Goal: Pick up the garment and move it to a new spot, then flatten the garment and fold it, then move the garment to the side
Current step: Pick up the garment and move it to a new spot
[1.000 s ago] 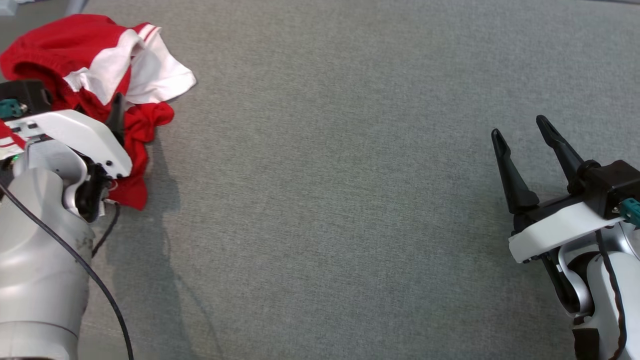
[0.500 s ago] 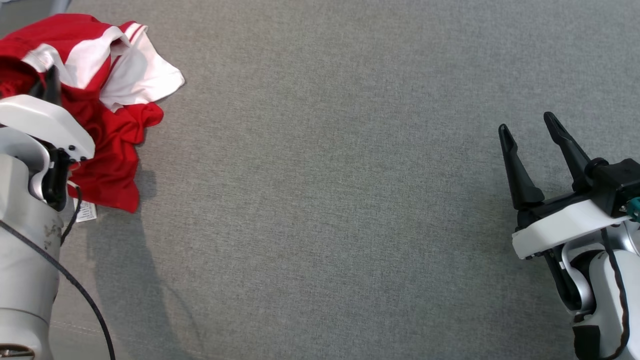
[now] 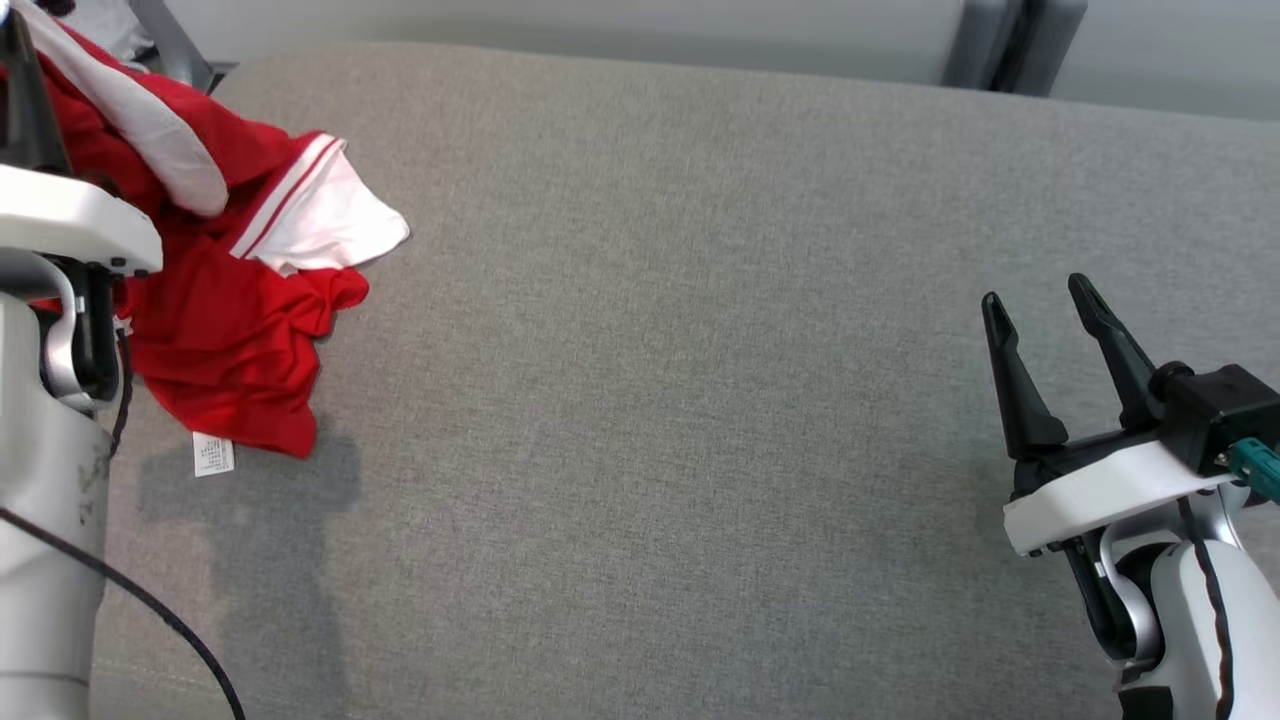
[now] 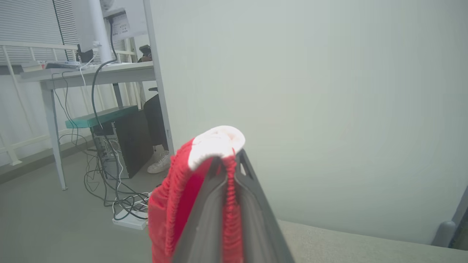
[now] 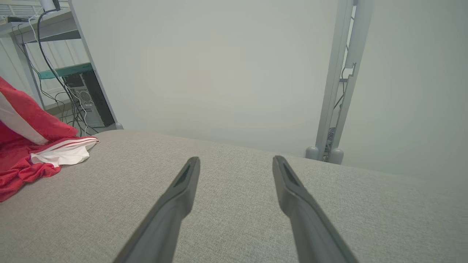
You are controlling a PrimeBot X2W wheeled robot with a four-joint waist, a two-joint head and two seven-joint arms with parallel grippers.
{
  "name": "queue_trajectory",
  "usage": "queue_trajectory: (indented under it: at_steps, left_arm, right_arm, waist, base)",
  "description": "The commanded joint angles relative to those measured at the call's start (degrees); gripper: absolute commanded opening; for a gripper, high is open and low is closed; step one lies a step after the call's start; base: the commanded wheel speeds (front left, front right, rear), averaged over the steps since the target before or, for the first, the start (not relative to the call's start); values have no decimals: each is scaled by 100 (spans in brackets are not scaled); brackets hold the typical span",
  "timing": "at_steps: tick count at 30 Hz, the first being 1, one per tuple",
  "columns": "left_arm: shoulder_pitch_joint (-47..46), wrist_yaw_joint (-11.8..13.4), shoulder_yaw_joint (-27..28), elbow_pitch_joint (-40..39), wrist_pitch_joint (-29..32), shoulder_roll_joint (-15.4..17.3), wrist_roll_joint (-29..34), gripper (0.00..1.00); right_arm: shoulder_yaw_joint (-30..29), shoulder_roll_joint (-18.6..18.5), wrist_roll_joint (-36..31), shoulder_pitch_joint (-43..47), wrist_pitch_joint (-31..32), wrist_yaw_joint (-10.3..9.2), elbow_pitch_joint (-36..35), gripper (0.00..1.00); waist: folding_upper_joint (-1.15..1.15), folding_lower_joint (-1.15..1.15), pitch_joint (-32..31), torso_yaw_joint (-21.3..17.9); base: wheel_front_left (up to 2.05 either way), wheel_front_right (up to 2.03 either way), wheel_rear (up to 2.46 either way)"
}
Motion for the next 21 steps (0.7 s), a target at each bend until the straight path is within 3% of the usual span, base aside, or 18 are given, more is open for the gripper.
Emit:
queue_trajectory:
  at_steps: [1, 13, 21]
  left_arm:
    - [213, 101, 6, -320, -23, 7, 57, 0]
    - [1697, 802, -84, -3597, 627, 64, 259, 0]
    - [2016, 824, -672, -5052, 1174, -87, 455, 0]
  right_arm:
    - [-22, 16, 2, 84, -46, 1, 1, 100]
    - [-159, 213, -10, 352, -7, 1, -131, 100]
    - [-144, 309, 18, 347, 18, 1, -275, 100]
  waist:
    - [0, 0, -192, -71]
    - [0, 0, -555, -466]
    - [0, 0, -502, -1161]
  base:
    - [0, 0, 0]
    - [0, 0, 0]
    - [0, 0, 0]
